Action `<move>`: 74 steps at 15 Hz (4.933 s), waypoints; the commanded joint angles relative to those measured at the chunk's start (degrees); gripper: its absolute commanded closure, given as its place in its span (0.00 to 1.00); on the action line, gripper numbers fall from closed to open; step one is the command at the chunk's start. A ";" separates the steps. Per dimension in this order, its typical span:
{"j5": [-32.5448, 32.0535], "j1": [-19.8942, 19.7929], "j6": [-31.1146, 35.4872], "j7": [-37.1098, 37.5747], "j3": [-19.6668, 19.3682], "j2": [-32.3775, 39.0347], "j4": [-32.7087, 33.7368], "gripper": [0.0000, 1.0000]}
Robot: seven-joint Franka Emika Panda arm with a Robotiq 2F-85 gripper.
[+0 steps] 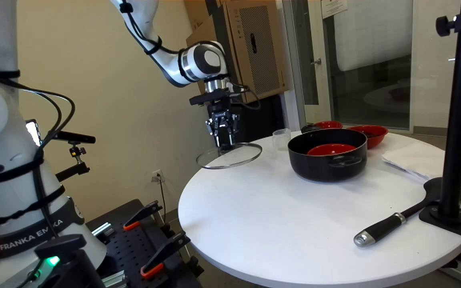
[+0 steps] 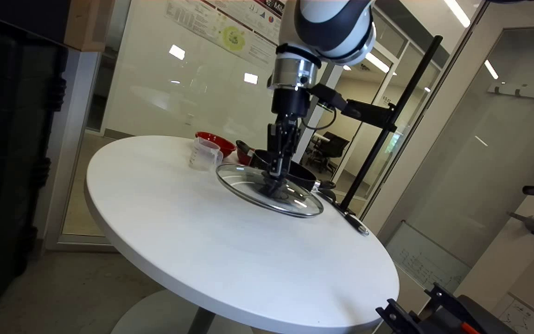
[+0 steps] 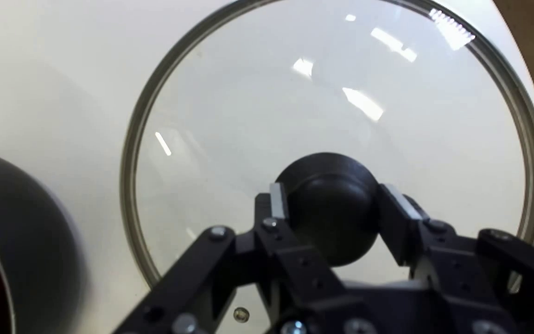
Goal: Put the pots lid on the table then remove the orange bowl from it and put it on the table also
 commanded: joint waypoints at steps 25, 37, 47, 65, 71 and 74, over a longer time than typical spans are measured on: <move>-11.06 -3.90 23.91 1.18 -8.99 -3.61 -20.65 0.75; -10.32 -4.91 23.40 0.16 -9.56 -1.50 -20.92 0.75; -10.19 -4.92 22.56 0.51 -9.83 0.29 -19.93 0.75; -10.60 -4.85 20.77 0.73 -11.43 2.91 -15.76 0.52; -10.28 -5.09 19.62 0.42 -11.41 3.47 -13.81 0.15; -9.35 -5.46 17.74 -0.01 -10.85 2.95 -12.84 0.22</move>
